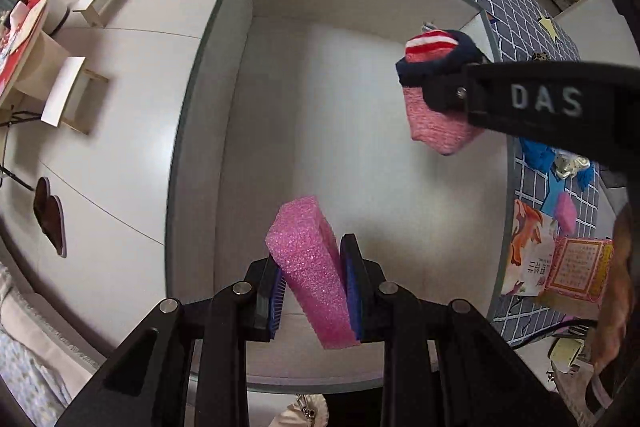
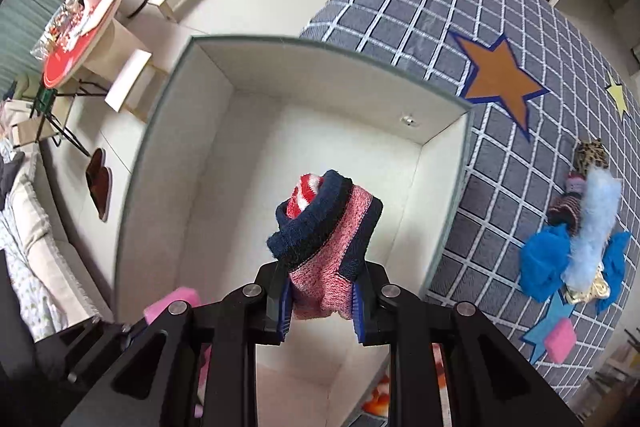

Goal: Organize soft objects
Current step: 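Carry the pink sponge and red-navy knit hat over the white box with both tools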

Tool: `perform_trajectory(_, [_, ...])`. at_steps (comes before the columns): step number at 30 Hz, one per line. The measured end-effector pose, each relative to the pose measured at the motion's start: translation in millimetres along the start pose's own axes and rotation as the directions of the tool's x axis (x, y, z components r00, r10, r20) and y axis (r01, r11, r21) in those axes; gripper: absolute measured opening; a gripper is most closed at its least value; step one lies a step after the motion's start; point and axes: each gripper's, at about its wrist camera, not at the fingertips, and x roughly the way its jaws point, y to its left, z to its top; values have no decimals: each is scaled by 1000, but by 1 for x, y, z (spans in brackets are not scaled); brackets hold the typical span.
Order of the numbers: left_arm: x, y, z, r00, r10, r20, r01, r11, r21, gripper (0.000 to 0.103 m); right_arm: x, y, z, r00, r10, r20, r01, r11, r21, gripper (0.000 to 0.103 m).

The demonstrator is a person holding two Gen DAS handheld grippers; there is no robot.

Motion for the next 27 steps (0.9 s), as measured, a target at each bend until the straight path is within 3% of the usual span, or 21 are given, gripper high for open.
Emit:
perform_trajectory(11, [16,-3,0,999,32,-32,-32,999,4,28,35,-16,-5,997,-63,-55,64,998,24,24])
perform_trajectory(17, [26,-7,6,997,56,-45,-55,998,12,28,32,-14,-12,995,-93,-42,93,996,-2,24])
perform_trajectory(27, [24,-5,7,996,81,-27,-80,996,28,28,20,-34,-23,997,-67,-40,70,994,83,24])
